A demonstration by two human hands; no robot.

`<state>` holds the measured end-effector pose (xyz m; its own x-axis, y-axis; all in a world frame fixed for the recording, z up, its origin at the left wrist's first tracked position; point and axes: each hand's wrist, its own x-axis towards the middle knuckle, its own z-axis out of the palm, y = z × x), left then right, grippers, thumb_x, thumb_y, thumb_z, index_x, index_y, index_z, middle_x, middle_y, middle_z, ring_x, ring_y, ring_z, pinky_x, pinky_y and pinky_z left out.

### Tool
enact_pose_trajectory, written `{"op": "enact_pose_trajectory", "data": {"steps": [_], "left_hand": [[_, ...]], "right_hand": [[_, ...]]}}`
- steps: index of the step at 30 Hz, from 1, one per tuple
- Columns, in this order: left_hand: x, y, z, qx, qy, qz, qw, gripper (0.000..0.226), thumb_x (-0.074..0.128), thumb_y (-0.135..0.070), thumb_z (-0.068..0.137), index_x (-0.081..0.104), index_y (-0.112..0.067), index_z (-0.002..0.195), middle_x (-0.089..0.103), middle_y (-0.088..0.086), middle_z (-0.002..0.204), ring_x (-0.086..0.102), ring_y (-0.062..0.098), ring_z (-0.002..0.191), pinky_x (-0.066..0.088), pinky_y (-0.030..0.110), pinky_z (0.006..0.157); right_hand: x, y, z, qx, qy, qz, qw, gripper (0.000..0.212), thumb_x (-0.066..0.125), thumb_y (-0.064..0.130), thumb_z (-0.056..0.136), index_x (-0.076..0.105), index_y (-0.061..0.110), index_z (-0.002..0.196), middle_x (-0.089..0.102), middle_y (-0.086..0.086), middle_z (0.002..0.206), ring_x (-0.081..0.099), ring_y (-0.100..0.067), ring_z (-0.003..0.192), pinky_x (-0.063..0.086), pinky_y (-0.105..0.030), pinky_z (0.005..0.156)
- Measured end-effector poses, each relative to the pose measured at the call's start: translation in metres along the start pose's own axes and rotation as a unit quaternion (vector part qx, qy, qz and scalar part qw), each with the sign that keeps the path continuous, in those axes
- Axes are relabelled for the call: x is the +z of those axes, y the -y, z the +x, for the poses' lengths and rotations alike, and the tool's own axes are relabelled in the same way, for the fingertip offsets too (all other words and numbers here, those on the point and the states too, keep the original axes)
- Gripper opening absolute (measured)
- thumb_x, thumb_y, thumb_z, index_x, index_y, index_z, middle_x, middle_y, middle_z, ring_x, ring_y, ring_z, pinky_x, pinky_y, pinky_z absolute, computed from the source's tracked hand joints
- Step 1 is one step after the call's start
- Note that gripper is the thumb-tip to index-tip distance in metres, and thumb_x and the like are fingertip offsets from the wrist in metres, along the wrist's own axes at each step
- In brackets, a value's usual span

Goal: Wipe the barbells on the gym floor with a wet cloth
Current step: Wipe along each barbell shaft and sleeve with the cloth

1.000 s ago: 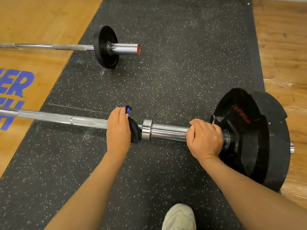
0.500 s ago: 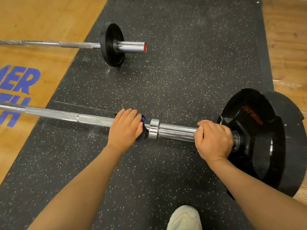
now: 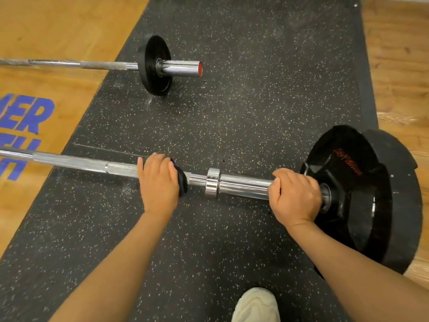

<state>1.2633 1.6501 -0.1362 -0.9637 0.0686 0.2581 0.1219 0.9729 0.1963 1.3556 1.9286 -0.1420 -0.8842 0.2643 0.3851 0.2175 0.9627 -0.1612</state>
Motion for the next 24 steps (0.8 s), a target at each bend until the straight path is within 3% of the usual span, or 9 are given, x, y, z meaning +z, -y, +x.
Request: {"op": "enact_pose_trajectory", "data": {"steps": [3, 7, 9, 12, 15, 19, 22, 24], "left_hand": [[0.004, -0.030, -0.023, 0.038, 0.009, -0.013, 0.999, 0.046, 0.034, -0.031, 0.101, 0.066, -0.001, 0.113, 0.065, 0.012, 0.121, 0.049, 0.032, 0.128, 0.003, 0.043, 0.121], [-0.002, -0.011, -0.016, 0.149, 0.051, 0.021, 0.987, 0.050, 0.033, -0.038, 0.100, 0.065, -0.003, 0.116, 0.065, 0.012, 0.120, 0.052, 0.031, 0.122, 0.017, 0.045, 0.118], [-0.007, 0.011, 0.000, 0.109, 0.047, 0.041, 0.992, 0.052, 0.029, -0.035, 0.100, 0.067, -0.003, 0.113, 0.065, 0.014, 0.115, 0.055, 0.032, 0.115, 0.024, 0.048, 0.115], [-0.006, 0.025, 0.013, -0.017, 0.030, 0.032, 0.999, 0.054, 0.027, -0.031, 0.098, 0.070, -0.001, 0.110, 0.065, 0.017, 0.114, 0.054, 0.034, 0.113, 0.020, 0.047, 0.116], [0.005, 0.011, 0.002, -0.027, 0.011, 0.007, 1.000, 0.049, 0.028, -0.029, 0.098, 0.071, -0.003, 0.098, 0.066, 0.013, 0.106, 0.053, 0.034, 0.113, 0.018, 0.045, 0.113], [-0.003, 0.013, -0.004, 0.081, 0.018, -0.006, 0.997, 0.043, 0.032, -0.027, 0.099, 0.070, -0.007, 0.099, 0.068, 0.007, 0.101, 0.055, 0.030, 0.109, 0.024, 0.045, 0.108], [-0.020, 0.036, 0.011, 0.203, 0.044, -0.025, 0.978, 0.046, 0.036, -0.032, 0.100, 0.069, -0.002, 0.111, 0.069, 0.012, 0.109, 0.060, 0.033, 0.104, 0.036, 0.044, 0.101], [-0.031, 0.051, 0.025, 0.205, 0.036, -0.011, 0.978, 0.048, 0.040, -0.034, 0.099, 0.065, 0.003, 0.117, 0.064, 0.018, 0.119, 0.057, 0.036, 0.108, 0.040, 0.048, 0.101]], "right_hand": [[-0.001, 0.001, 0.000, -0.003, 0.007, -0.002, 1.000, 0.039, 0.036, 0.026, 0.094, 0.072, 0.013, 0.090, 0.070, 0.002, 0.084, 0.062, -0.023, 0.071, 0.033, -0.035, 0.080], [-0.002, 0.001, 0.001, -0.007, 0.016, -0.003, 1.000, 0.038, 0.037, 0.026, 0.093, 0.072, 0.013, 0.091, 0.071, 0.001, 0.088, 0.063, -0.023, 0.073, 0.033, -0.035, 0.079], [-0.003, 0.001, 0.001, -0.007, 0.015, 0.004, 1.000, 0.039, 0.037, 0.026, 0.093, 0.074, 0.012, 0.094, 0.072, 0.000, 0.092, 0.066, -0.024, 0.076, 0.033, -0.035, 0.081], [-0.004, 0.002, 0.001, -0.018, 0.017, 0.022, 0.999, 0.043, 0.037, 0.026, 0.095, 0.075, 0.011, 0.106, 0.073, -0.002, 0.113, 0.069, -0.022, 0.095, 0.035, -0.034, 0.089], [-0.007, 0.000, 0.000, -0.051, 0.031, 0.034, 0.998, 0.045, 0.036, 0.029, 0.097, 0.073, 0.012, 0.116, 0.069, -0.001, 0.125, 0.067, -0.021, 0.106, 0.036, -0.034, 0.093], [-0.008, -0.003, -0.001, -0.096, 0.079, 0.009, 0.992, 0.049, 0.034, 0.033, 0.098, 0.067, 0.012, 0.128, 0.062, -0.005, 0.136, 0.062, -0.027, 0.118, 0.033, -0.043, 0.102], [-0.011, -0.007, 0.002, -0.133, 0.124, -0.028, 0.983, 0.057, 0.019, 0.037, 0.105, 0.056, 0.011, 0.139, 0.055, -0.006, 0.145, 0.057, -0.028, 0.128, 0.023, -0.049, 0.110], [-0.014, -0.003, 0.007, -0.195, 0.126, -0.026, 0.972, 0.060, 0.009, 0.037, 0.107, 0.047, 0.010, 0.145, 0.049, -0.007, 0.149, 0.054, -0.027, 0.132, 0.024, -0.050, 0.111]]}}
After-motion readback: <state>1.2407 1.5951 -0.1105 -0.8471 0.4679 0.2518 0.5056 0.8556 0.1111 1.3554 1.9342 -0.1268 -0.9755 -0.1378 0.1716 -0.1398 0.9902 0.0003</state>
